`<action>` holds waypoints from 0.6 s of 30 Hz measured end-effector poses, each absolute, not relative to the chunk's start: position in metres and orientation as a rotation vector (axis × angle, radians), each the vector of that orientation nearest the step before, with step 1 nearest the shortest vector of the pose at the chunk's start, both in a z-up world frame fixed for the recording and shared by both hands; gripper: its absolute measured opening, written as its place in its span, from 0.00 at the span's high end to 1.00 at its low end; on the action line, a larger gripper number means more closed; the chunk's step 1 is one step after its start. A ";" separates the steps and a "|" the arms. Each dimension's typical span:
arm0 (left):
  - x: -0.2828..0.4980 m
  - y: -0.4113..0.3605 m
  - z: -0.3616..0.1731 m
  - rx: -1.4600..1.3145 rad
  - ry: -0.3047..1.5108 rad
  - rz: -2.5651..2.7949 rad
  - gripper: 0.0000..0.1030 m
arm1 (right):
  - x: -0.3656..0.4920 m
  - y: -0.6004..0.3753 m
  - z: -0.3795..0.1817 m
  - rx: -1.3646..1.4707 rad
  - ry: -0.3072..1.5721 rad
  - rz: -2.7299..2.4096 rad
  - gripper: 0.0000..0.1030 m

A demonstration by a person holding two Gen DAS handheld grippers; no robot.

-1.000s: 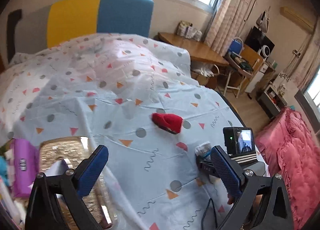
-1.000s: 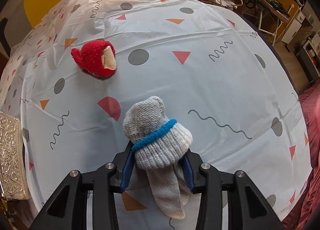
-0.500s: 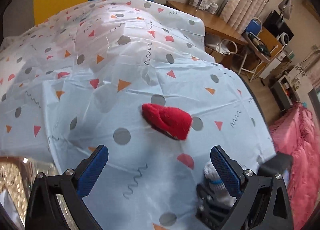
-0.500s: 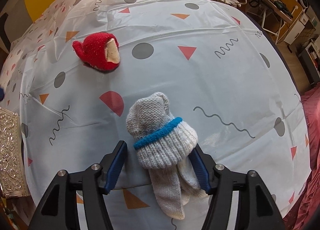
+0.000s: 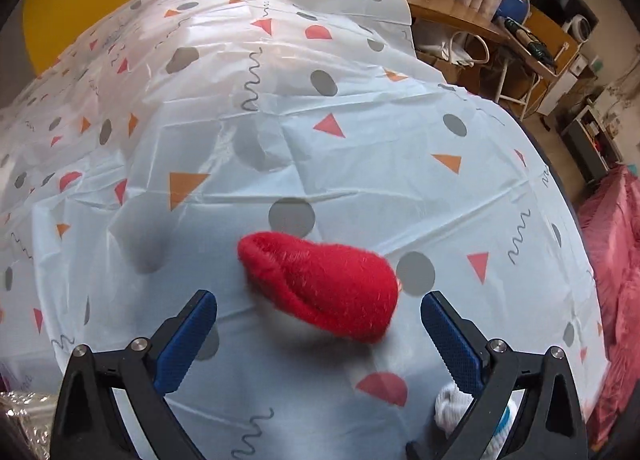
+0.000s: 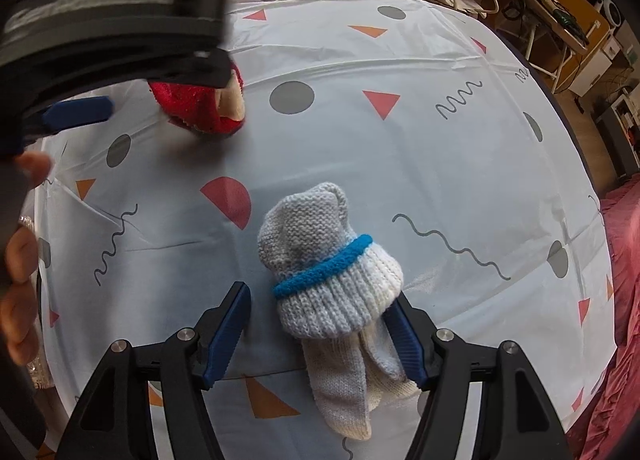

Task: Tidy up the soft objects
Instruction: 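Move the left tool down to the red fuzzy cap on the sheet, then grasp the red fuzzy cap with the left tool while the right tool holds the glove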

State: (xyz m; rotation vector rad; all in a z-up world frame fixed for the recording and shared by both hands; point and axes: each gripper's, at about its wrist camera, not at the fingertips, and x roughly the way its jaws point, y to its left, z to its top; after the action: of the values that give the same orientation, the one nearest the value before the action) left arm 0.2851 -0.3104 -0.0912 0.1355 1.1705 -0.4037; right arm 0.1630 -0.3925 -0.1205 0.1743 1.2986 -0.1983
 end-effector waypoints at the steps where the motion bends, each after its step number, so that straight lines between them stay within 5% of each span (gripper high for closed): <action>1: 0.287 -0.313 -0.093 0.135 1.173 -0.410 0.00 | 0.163 -0.392 -0.121 0.170 1.300 -0.197 0.32; 3: 0.292 -0.314 -0.102 0.131 1.189 -0.390 0.10 | 0.164 -0.390 -0.122 0.160 1.300 -0.196 0.32; 4: 0.292 -0.313 -0.108 0.126 1.214 -0.389 0.33 | 0.165 -0.389 -0.122 0.151 1.298 -0.195 0.31; 7: 0.287 -0.311 -0.111 0.144 1.191 -0.425 0.48 | 0.166 -0.382 -0.123 0.122 1.290 -0.184 0.32; 18: 0.247 -0.263 -0.100 0.098 1.171 -0.382 0.56 | 0.166 -0.375 -0.129 0.108 1.276 -0.177 0.30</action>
State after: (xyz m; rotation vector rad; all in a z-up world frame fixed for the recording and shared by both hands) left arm 0.2468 -0.2630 -0.0995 0.0980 1.1709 -0.3816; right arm 0.1661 -0.3753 -0.1286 0.1077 1.2756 -0.1772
